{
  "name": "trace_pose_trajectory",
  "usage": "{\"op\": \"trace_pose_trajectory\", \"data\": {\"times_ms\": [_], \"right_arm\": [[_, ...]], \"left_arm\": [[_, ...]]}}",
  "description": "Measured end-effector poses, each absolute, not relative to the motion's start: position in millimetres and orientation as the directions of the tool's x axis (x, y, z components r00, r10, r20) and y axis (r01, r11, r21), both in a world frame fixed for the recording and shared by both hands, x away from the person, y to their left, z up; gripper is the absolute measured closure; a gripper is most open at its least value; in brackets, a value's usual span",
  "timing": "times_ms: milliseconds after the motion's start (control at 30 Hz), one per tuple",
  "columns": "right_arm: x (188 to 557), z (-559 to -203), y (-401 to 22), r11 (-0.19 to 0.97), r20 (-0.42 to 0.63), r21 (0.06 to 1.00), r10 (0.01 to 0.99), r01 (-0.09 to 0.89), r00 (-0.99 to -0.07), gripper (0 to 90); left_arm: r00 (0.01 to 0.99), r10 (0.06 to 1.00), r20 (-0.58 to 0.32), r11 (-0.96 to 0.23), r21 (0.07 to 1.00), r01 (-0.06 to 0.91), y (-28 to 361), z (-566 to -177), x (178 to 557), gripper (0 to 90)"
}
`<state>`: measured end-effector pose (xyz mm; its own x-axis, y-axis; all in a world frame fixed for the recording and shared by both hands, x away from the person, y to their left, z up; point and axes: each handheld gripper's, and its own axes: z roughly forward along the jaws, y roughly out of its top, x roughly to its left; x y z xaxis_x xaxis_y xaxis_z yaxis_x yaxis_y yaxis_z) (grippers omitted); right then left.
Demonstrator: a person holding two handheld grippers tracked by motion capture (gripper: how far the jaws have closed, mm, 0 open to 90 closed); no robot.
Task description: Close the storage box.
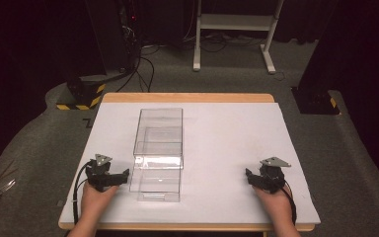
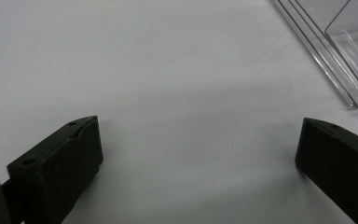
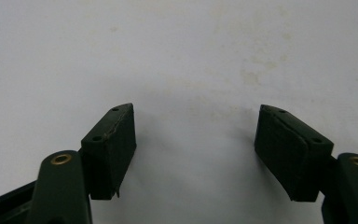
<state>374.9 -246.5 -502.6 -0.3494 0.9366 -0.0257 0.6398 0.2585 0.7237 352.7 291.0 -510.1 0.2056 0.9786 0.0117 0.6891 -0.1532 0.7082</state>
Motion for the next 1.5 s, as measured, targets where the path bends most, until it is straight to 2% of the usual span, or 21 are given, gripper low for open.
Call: {"op": "trace_pose_trajectory", "data": {"times_ms": [200,533,1200,1500], "right_arm": [[375,-503,-247,0.254,-0.02,0.724,0.937,0.641,-0.348,29.1],[375,-503,-247,0.253,-0.02,0.725,0.937,0.641,-0.348,29.1],[375,-503,-247,0.251,-0.015,0.724,0.937,0.642,-0.349,28.9],[375,-503,-247,0.251,-0.015,0.724,0.937,0.642,-0.35,28.8]], "left_arm": [[0.235,0.972,0.029,-0.186,0.706,0.684,291,-506,350,1.2],[0.27,0.961,-0.06,-0.13,0.764,0.632,302,-488,337,1.1],[0.33,0.941,-0.075,-0.125,0.829,0.545,294,-462,320,1.1],[0.387,0.912,-0.134,-0.092,0.853,0.513,293,-447,306,3.0]]}}
